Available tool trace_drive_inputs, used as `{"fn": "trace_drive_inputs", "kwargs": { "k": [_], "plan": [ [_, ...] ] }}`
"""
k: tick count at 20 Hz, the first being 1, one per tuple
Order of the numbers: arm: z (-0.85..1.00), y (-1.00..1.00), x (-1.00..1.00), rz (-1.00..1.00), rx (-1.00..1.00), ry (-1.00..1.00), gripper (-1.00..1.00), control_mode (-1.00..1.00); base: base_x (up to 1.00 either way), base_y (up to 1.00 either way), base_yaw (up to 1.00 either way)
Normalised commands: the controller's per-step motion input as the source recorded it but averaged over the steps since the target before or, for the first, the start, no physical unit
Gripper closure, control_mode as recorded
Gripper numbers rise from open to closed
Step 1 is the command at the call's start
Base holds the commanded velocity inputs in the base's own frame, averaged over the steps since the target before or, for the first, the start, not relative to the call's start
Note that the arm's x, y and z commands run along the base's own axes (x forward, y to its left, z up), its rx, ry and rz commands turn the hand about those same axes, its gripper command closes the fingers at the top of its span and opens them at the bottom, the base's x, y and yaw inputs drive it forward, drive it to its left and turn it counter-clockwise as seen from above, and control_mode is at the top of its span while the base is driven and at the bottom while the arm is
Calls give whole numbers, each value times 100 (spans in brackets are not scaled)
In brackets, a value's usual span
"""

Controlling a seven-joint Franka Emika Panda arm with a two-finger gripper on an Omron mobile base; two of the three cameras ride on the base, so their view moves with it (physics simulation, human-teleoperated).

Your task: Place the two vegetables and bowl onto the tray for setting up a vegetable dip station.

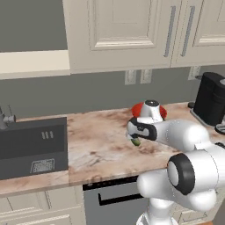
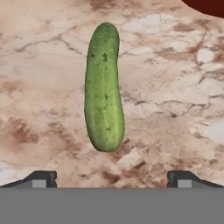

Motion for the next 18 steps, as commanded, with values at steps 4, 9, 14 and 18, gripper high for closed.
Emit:
{"fn": "trace_drive_inputs", "kwargs": {
  "k": [4,9,14,18],
  "plan": [
    [-19,12,37,0,0,0,-100,-100,0,0,0],
    [-14,9,35,0,0,0,-100,-100,0,0,0],
    [-10,3,34,0,0,0,-100,-100,0,0,0],
    [-18,0,33,0,0,0,-100,-100,0,0,0]
  ]
}}
